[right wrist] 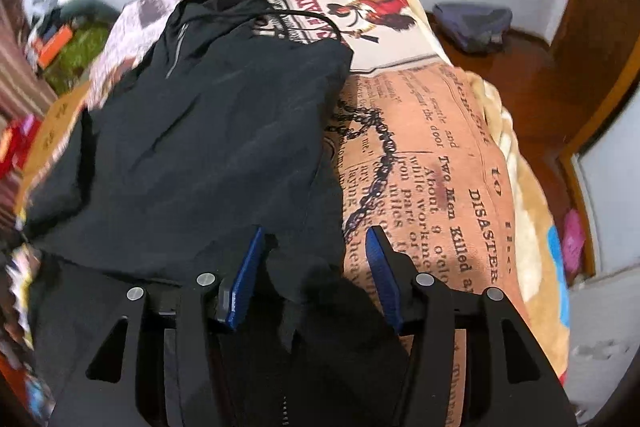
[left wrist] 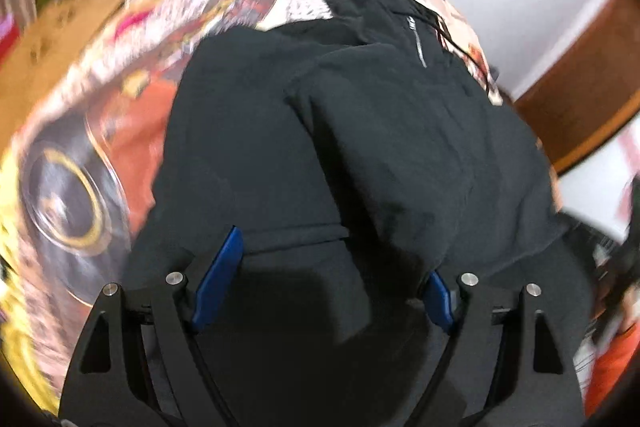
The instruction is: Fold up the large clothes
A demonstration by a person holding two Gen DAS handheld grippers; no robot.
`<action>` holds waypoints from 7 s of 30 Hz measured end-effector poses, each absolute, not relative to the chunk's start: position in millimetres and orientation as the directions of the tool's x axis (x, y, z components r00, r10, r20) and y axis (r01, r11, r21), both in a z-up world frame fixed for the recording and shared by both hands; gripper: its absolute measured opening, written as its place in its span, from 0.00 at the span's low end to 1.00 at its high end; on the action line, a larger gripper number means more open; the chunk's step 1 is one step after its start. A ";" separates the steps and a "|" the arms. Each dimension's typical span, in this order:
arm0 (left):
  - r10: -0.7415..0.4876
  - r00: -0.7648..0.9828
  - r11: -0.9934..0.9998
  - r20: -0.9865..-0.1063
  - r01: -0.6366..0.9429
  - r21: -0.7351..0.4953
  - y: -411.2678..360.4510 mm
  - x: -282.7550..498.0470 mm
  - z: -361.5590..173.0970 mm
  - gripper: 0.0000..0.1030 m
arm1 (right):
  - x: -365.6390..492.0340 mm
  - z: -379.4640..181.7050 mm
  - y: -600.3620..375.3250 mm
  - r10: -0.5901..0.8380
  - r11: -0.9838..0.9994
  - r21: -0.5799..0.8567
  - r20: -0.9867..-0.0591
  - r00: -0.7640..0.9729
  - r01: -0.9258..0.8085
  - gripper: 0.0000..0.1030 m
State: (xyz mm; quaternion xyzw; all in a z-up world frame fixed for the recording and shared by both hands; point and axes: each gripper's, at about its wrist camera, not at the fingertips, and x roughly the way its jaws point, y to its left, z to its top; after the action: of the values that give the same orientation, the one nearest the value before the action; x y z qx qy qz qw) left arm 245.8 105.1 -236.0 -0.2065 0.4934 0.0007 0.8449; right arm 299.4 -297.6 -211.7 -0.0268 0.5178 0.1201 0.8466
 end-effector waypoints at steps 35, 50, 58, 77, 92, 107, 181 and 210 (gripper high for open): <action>0.323 0.650 0.855 -0.688 0.111 0.507 -26.5 298.7 -228.2 0.26 | 291.9 -218.6 -294.4 0.180 0.968 0.082 -0.883 0.433 -0.236 0.55; -0.259 0.602 0.924 -0.756 -0.073 -0.375 104.1 282.5 -184.3 0.13 | 291.6 -220.9 -295.9 0.203 0.965 0.106 -0.880 0.430 -0.240 0.56; -0.462 0.626 0.702 -0.628 -0.175 -0.690 153.2 259.4 -216.1 0.23 | 291.8 -221.8 -295.1 0.200 0.965 0.101 -0.880 0.430 -0.242 0.56; 0.115 0.520 0.986 -0.847 -0.167 0.031 148.5 236.6 -210.5 0.55 | 290.1 -221.5 -291.3 0.166 0.970 0.068 -0.886 0.433 -0.232 0.57; 0.166 0.649 0.986 -0.742 -0.121 0.115 148.3 274.1 -132.1 0.60 | 309.3 -146.1 -277.1 0.182 0.964 0.038 -0.816 0.548 -0.264 0.57; 0.067 0.727 0.997 -0.684 -0.026 0.070 97.3 419.2 -110.0 0.66 | 413.6 -100.6 -224.0 0.247 0.955 0.071 -0.726 0.642 -0.286 0.57; -0.187 0.518 0.981 -0.835 0.137 -0.134 74.0 304.4 -172.2 0.33 | 288.6 -143.3 -225.0 0.312 0.913 0.143 -0.849 0.426 -0.383 0.17; -0.216 0.519 0.971 -0.827 0.206 -0.124 8.6 459.1 -196.2 0.56 | 421.1 -203.9 -224.5 0.449 0.893 0.409 -0.814 0.368 -0.186 0.32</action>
State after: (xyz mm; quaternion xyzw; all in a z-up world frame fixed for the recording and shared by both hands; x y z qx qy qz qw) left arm 459.1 8.6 -196.2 -0.0053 0.4752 -0.1209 0.8715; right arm 421.1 -224.5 -203.9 0.1248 0.5273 0.1941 0.8177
